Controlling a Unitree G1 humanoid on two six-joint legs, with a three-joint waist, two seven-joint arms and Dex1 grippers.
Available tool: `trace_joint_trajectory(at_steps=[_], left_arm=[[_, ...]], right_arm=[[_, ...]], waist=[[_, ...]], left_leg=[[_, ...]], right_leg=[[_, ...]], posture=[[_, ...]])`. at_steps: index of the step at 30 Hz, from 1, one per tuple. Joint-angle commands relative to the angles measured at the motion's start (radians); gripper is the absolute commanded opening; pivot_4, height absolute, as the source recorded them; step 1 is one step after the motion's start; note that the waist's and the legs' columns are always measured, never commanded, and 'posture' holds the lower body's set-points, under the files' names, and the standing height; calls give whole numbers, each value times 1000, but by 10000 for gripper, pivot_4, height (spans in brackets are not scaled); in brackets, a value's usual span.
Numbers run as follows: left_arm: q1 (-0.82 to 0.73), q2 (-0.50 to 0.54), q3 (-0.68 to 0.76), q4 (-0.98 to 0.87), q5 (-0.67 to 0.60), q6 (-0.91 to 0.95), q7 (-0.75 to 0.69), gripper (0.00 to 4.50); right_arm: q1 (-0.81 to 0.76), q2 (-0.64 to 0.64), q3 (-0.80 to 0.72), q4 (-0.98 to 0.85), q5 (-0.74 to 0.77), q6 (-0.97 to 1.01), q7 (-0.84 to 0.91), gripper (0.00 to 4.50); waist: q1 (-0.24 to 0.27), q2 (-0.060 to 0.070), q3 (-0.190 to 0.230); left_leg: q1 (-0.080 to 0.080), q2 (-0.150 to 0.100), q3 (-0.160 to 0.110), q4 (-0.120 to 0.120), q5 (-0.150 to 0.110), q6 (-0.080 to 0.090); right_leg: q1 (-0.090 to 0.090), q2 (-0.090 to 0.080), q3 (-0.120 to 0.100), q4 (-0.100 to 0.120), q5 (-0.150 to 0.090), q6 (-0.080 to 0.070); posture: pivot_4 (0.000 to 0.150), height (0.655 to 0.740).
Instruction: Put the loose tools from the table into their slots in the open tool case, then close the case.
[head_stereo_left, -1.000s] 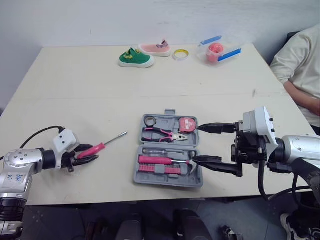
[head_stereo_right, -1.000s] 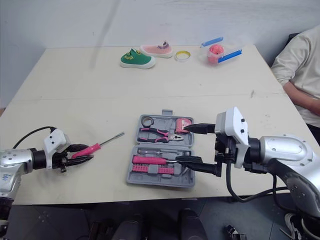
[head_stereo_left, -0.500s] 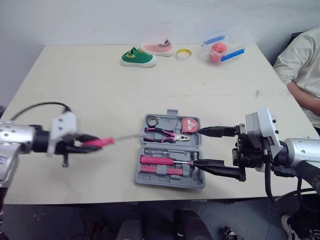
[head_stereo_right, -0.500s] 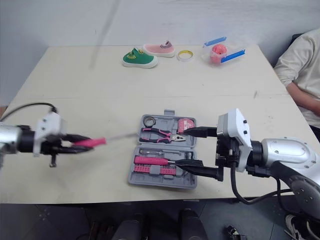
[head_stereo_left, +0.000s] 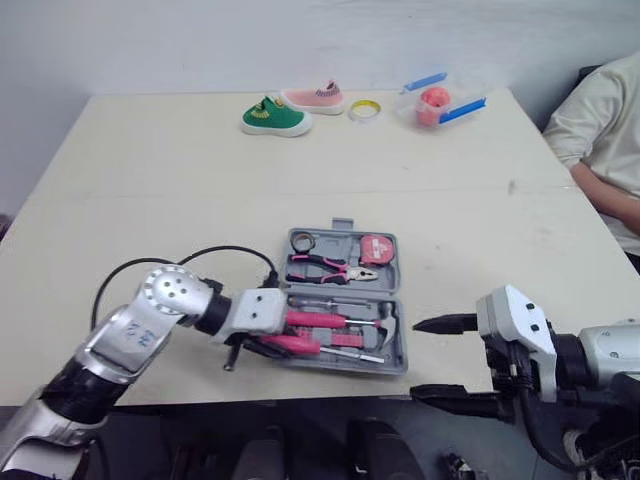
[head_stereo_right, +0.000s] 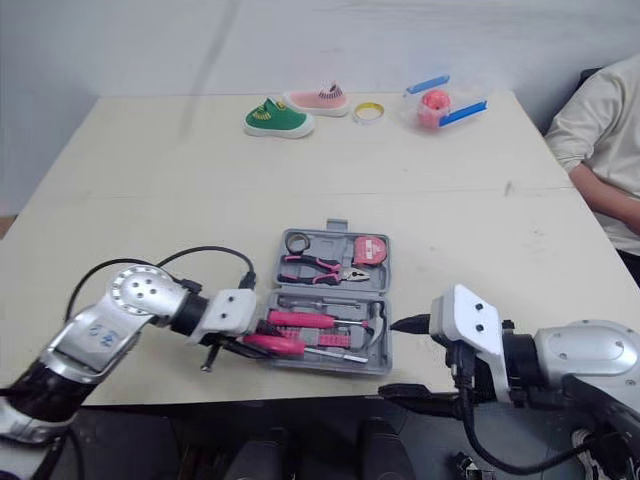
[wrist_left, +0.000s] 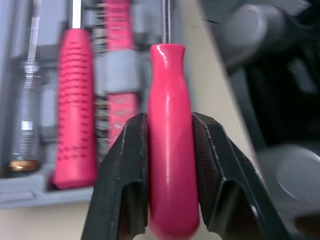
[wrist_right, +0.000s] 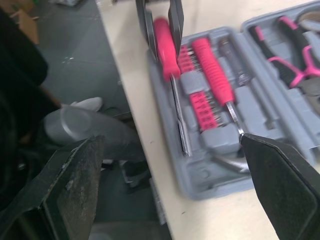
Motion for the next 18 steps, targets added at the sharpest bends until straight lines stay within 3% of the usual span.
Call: trace_joint_trajectory(at_steps=[1, 18], left_arm=[[-6, -11, -28, -6, 57, 14, 43, 5521], [16, -39, -33, -54, 28, 74, 28, 5521]], right_arm=[[15, 14, -27, -36, -11, -21, -16, 45000], [13, 9, 18, -18, -43, -47, 10, 45000]], waist=[[8, 0, 0], [12, 0, 0]], left_leg=[[0, 0, 0, 0, 0, 0], [1, 0, 0, 2, 0, 0]], right_leg=[[0, 0, 0, 0, 0, 0], [1, 0, 0, 0, 0, 0]], posture=[[1500, 7400], [1500, 7400]])
